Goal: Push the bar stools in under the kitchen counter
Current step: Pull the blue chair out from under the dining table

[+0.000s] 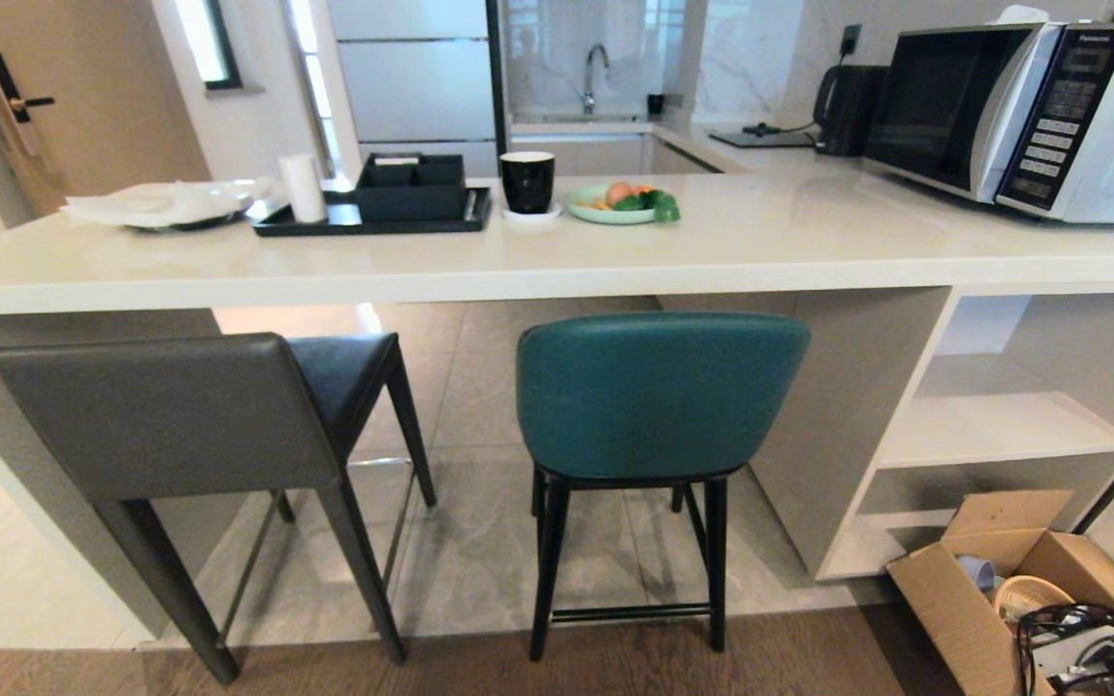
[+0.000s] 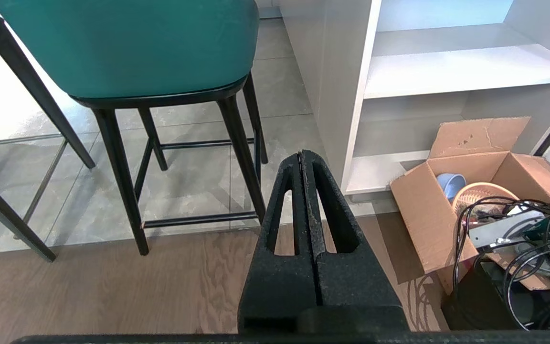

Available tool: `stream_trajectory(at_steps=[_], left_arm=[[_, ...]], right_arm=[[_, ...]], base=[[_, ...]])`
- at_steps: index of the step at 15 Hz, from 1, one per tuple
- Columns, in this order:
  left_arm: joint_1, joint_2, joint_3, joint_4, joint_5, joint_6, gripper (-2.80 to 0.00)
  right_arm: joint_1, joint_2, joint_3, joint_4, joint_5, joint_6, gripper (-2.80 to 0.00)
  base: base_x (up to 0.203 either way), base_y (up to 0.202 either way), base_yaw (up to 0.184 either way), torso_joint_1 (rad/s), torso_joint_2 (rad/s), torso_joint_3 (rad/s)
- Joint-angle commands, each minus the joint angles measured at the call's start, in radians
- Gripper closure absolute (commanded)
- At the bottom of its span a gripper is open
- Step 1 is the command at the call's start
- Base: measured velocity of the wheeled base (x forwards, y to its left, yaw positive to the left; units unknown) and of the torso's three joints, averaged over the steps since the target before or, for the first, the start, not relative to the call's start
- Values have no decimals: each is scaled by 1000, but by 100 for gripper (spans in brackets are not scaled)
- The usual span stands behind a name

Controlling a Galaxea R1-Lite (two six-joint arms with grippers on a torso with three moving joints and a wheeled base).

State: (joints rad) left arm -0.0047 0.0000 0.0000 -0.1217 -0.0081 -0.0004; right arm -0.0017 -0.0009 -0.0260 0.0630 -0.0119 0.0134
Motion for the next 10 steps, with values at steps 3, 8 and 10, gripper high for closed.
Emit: stream_trajectory(at_steps=[3,8,10], left_arm=[[0,2,40,-1,0,-1,0],[2,2,40,-1,0,-1,0],[2,2,40,-1,0,-1,0]], right_arm=[[0,1,0,1,0,0,0],[0,1,0,0,0,2,0],[0,1,0,1,0,2,0]], base=[[0,0,0,0,0,0],[0,0,0,0,0,0],[1,-118,1,5,2,2]])
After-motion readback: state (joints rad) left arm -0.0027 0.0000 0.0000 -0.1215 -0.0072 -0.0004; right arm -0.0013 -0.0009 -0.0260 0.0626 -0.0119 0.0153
